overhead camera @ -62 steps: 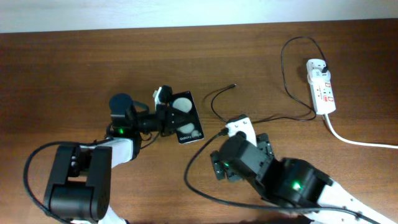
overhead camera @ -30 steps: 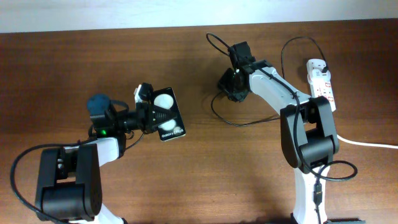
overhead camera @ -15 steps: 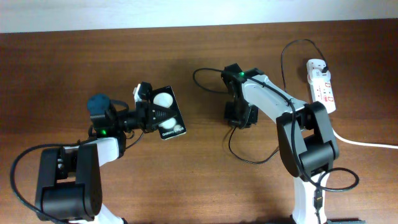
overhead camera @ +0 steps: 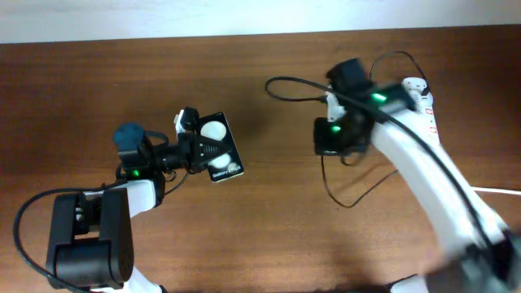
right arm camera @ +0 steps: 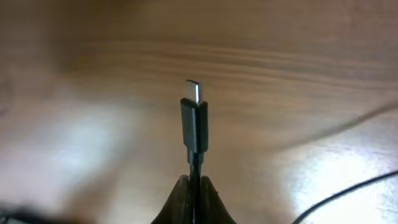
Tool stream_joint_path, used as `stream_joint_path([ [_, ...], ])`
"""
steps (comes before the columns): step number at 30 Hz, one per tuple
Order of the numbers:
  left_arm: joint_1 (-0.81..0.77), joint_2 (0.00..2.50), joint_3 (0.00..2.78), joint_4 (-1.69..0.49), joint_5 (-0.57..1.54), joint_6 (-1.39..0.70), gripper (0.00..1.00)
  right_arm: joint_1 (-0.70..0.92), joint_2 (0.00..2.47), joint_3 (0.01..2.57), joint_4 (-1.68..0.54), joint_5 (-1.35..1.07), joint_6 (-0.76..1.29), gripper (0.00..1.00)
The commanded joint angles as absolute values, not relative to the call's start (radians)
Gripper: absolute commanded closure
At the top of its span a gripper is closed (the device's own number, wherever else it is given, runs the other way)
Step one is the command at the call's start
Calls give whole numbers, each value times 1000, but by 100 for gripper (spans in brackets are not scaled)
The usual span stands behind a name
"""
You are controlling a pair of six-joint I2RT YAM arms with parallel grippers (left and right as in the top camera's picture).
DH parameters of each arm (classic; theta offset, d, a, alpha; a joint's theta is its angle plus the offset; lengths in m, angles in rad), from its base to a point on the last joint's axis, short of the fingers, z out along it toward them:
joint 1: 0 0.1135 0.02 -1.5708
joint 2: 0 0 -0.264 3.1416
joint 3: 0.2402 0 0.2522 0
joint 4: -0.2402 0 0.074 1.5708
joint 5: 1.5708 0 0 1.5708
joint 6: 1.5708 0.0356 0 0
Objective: Plug charger to phone and switch on socket
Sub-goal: 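Grasp the USB-C connector end with the right gripper, then carry the connector toward the phone's bottom port held by left gripper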
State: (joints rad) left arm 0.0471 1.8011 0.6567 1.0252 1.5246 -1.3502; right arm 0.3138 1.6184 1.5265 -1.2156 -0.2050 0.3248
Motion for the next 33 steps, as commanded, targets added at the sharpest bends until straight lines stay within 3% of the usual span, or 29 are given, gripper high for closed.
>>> stream_joint_path([
  [1, 50, 1801, 669, 1032, 1526, -1330, 100, 293, 1262, 1528, -1301, -382, 190, 96],
  [4, 50, 1801, 669, 1032, 1526, -1330, 100, 294, 1007, 1470, -1373, -533, 191, 96],
  [8, 50, 1801, 669, 1032, 1526, -1330, 100, 294, 853, 1139, -1285, -750, 199, 96],
  [9, 48, 1801, 669, 1041, 1526, -1330, 100, 294, 867, 1007, -1161, -892, 199, 96],
  [12, 31, 1801, 669, 1118, 1526, -1330, 100, 295, 942, 884, -1048, -933, 248, 96],
  [16, -13, 1801, 669, 1196, 1450, -1330, 100, 397, 1056, 877, -922, -961, 289, 96],
  [19, -30, 1801, 669, 1196, 1413, -1331, 100, 562, 1170, 877, -653, -930, 460, 96],
  [23, -30, 1801, 669, 1196, 1413, -1334, 100, 647, 1280, 877, -490, -917, 523, 96],
  [33, -30, 1801, 669, 1196, 1417, -1357, 100, 655, 1300, 877, -443, -878, 537, 96],
])
